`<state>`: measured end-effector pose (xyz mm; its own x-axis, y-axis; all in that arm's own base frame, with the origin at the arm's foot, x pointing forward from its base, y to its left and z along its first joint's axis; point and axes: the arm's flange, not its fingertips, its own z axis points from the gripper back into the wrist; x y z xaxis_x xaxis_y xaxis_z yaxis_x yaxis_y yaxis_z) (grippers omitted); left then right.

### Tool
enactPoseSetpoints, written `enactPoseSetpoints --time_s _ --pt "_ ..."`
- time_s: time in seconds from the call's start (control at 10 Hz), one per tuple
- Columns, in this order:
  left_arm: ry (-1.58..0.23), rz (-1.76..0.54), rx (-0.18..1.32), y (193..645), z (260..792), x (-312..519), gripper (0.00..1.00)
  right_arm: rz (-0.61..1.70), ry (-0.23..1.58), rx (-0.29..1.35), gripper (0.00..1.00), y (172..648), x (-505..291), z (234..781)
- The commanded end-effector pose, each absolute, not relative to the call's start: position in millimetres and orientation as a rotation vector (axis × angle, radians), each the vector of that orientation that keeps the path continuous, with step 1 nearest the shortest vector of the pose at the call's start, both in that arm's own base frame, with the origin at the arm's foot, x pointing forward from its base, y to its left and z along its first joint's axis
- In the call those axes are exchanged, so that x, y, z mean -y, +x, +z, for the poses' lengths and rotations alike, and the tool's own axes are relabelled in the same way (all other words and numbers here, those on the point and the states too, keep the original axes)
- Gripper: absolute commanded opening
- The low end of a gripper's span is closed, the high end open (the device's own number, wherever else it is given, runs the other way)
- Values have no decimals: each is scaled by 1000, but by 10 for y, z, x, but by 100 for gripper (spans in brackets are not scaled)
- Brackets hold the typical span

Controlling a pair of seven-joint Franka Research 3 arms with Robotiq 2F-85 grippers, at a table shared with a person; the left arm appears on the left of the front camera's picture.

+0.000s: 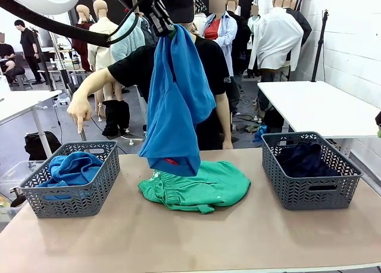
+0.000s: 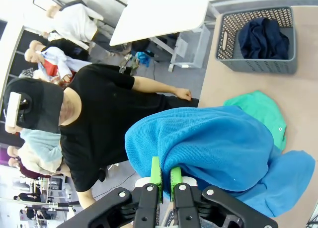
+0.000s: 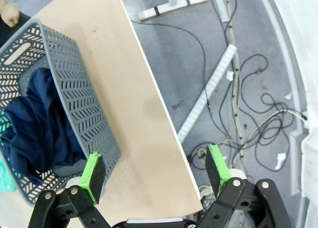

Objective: Sort the tops and bottoms.
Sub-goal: Sort the clothes according to human instructions.

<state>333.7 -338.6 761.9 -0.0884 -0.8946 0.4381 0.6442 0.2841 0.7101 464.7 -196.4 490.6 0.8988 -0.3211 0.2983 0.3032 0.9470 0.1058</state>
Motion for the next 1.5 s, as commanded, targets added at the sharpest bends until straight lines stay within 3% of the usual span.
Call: enactPoseSetpoints --time_s 0.0,0.5,0.6,1.0,1.4 --pt "318 -1309 1034 3323 7668 3370 0 -335 45 305 100 4646 1953 4921" --pt "312 -1317 1025 3337 7619 3386 0 -335 45 305 100 4646 1953 4921" --pt "397 -1280 1102 3411 7715 3275 0 -335 45 305 100 4646 1953 4921" --pt "514 -939 1165 3686 8249 2332 0 -335 45 305 100 4646 1953 4921" --pt "507 -625 1031 3833 7844 1175 0 -335 45 305 100 4646 1953 4921"
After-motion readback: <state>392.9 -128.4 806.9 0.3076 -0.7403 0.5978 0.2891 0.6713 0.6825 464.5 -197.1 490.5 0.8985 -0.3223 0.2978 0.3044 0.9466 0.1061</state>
